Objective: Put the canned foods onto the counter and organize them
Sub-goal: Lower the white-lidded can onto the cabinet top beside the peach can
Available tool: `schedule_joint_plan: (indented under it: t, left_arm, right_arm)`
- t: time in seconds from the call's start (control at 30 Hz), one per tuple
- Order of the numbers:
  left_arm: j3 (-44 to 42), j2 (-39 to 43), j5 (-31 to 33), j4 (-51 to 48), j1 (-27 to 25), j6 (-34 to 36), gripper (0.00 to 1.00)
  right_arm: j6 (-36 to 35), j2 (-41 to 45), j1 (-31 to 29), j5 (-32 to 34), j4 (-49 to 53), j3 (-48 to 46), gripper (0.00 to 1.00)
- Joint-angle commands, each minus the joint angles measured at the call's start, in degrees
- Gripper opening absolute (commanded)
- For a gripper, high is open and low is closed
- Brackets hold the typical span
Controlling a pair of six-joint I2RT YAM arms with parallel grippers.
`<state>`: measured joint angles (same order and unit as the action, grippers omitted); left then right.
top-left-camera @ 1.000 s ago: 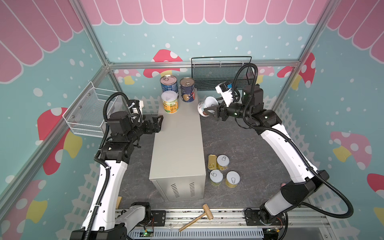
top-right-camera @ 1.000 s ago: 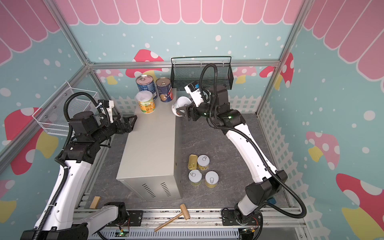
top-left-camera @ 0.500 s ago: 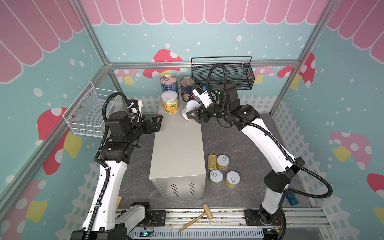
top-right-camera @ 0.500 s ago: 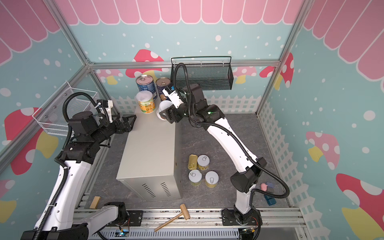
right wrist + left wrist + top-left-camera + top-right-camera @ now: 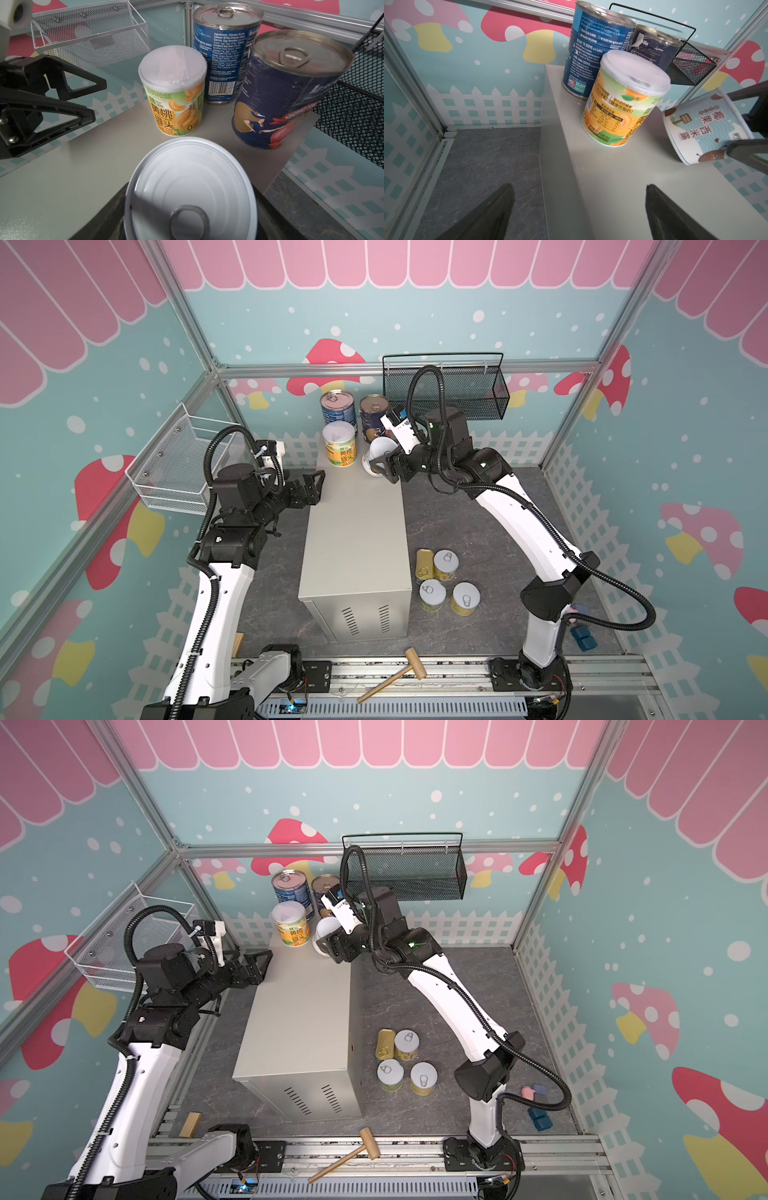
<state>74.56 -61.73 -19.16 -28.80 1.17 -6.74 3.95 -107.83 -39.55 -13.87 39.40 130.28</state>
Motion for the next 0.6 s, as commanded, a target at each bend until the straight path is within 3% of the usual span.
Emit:
schedule_joint_plan:
  t: [0.0,0.43,0.57]
  left_arm:
    - [-0.57,1.07,-0.83,0.76,0.31,-0.15,0.99]
    - [-0.67,1.16,-0.97,0.86,0.25,-0.30,0.99]
    - [-0.74,1.12,-1.01,1.02,0.32,-0.45,1.00]
  right_arm:
    - [0.10,-0.54,-0.44,0.11,-3.30,2.58,0.78]
    - [0.05,-3.57,-0.44,-1.44,-3.75,4.04,0.78]
    - [0.45,-3.49,-0.45,-1.24,-3.80,3.89,0.84]
